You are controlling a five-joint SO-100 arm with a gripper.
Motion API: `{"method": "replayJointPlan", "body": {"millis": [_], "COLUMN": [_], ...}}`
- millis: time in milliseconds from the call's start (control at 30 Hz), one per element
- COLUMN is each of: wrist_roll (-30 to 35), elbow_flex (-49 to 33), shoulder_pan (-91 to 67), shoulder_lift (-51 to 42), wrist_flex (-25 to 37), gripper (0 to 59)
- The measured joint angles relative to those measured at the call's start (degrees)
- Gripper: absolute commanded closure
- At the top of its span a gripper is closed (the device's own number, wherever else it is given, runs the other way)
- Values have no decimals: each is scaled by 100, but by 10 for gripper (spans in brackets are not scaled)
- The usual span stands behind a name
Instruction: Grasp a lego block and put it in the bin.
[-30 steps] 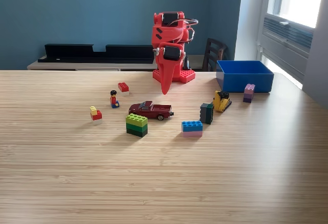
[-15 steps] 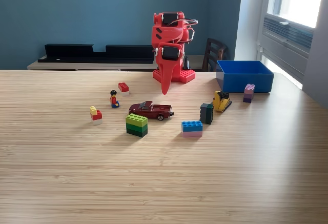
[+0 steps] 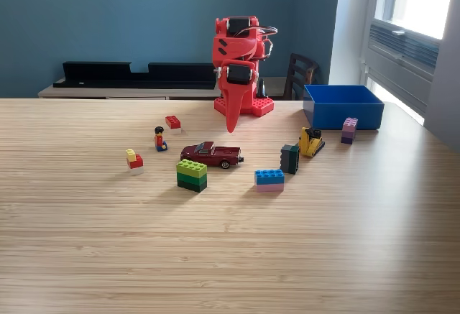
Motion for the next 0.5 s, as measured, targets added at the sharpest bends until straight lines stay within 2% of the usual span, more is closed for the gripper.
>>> {"method": "replayJointPlan", "body": {"millis": [33, 267, 433, 500], "wrist_roll": [44, 334, 905, 1266], "elbow_flex": [0, -167, -1160, -1793], "shoulder_pan": [0, 0, 0, 105], "shoulder_lift": [0, -9, -694, -1345], "wrist_flex": [0, 0, 0, 9], "gripper": [568, 568, 564, 502]}}
